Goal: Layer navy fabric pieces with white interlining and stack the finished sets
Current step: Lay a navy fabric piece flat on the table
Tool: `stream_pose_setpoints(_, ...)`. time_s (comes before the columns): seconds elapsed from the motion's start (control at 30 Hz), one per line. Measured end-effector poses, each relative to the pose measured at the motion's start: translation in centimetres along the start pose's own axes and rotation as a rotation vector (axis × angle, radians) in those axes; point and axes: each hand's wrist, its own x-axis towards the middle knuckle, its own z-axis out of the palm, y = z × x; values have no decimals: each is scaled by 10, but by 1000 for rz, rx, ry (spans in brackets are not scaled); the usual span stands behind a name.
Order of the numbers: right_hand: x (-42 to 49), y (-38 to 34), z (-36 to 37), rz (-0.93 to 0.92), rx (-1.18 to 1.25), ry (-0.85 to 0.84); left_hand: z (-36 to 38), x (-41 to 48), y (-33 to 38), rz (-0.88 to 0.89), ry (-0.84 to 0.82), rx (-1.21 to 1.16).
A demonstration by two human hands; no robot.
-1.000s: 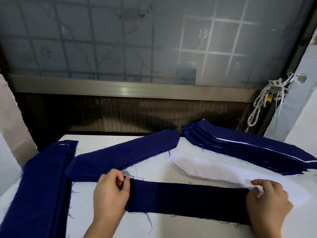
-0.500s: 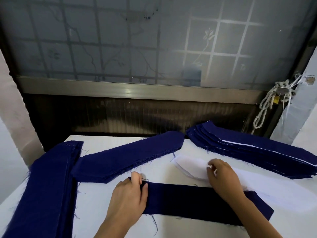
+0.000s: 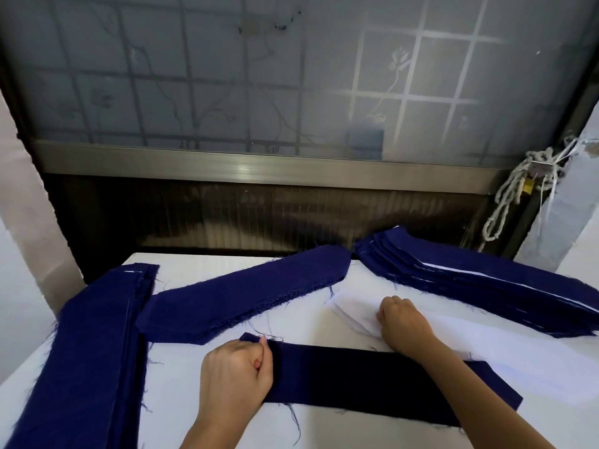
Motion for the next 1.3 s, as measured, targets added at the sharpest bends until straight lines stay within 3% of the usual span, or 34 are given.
stream_pose_setpoints(0.17,-1,0,-8,26,177,-6,4,-3,-5,-5,-149,-6)
stream_pose_setpoints(0.43,2,-3,-14,-8,93,-102,8,-8,-7,-23,-346,37)
stream_pose_setpoints(0.67,-3,5,-18,185,604,-108,6,-5,-2,-28,-436,88)
stream_pose_setpoints(0.9,-19,-3,-18,228,650,-25,6,-6,-2,-48,-416,60)
stream_pose_setpoints(1.07,-57,-51,-25,30,366,343,3,-3,1,-40,-341,-33)
stream_pose_setpoints(1.3,-108,-140,9,-306,201,430,0,-4,-5,-85,-348,-169)
